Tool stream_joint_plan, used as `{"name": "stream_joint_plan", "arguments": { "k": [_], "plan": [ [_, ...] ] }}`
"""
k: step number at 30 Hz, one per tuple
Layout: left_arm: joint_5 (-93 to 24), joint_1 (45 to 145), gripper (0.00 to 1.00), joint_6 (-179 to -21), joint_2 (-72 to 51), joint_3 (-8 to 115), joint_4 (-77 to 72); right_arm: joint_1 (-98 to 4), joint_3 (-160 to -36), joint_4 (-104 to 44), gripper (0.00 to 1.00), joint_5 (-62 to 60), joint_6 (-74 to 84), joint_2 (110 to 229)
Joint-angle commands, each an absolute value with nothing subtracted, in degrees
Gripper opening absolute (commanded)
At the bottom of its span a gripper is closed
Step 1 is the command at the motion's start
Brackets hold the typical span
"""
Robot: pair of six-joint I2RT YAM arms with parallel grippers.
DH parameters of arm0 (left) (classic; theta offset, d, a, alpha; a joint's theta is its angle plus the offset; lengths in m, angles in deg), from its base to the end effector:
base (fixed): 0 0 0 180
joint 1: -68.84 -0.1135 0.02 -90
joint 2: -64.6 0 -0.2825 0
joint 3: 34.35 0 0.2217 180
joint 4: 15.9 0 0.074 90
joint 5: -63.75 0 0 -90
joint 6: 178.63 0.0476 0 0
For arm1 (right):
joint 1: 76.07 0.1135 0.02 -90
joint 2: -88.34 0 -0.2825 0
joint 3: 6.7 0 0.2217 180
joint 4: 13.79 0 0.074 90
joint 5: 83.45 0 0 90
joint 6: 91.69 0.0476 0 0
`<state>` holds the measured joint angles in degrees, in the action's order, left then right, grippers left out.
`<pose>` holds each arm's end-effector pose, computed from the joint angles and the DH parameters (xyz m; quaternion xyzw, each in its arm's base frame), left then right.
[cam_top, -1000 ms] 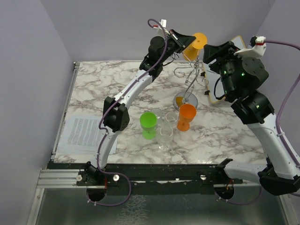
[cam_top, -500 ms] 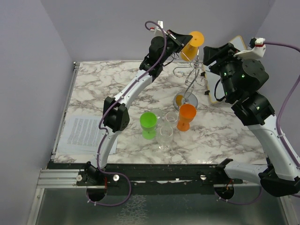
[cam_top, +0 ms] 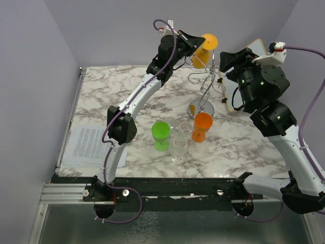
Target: Place the wine glass upside down on the wine glass rack
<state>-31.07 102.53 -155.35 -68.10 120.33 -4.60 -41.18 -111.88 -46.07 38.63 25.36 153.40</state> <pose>0.4442 -0.3009 0.4266 -0.1502 0.6206 -0.6082 0.4717 0.1651 0.0843 0.5281 0.1646 0.6443 0.2171 0.7146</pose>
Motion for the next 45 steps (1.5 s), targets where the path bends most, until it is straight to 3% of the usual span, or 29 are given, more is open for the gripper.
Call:
{"name": "stream_joint_plan", "arguments": {
  "k": [1,13,21,26,40,43,45],
  "plan": [
    [-29.60,102.06,0.02,-154.20,-63.72,120.05,-3.12,-40.95,-111.10,-45.82,0.60,38.45,25.03,152.87],
    [-31.27,101.87,0.17,-151.73,-64.36,122.88,3.72,-41.00,-110.47,-45.75,0.60,38.81,25.46,152.91],
    [-30.55,101.57,0.20,-148.39,-62.93,122.70,6.44,-40.97,-110.16,-45.49,0.60,38.79,25.95,153.25],
    [-30.19,101.06,0.27,-145.18,-60.47,122.27,8.01,-40.99,-109.78,-46.22,0.60,38.72,26.62,153.12],
    [-34.63,97.59,0.56,-134.58,-46.81,110.27,15.88,-41.00,-107.04,-55.63,0.69,35.30,30.84,148.94],
    [-35.80,97.07,0.71,-130.09,-41.58,104.35,18.06,-41.00,-106.39,-59.69,0.70,34.26,31.48,147.71],
    [-36.08,96.97,0.86,-126.15,-37.37,98.94,19.14,-40.95,-106.09,-62.90,0.70,32.80,31.78,146.81]
  ]
}}
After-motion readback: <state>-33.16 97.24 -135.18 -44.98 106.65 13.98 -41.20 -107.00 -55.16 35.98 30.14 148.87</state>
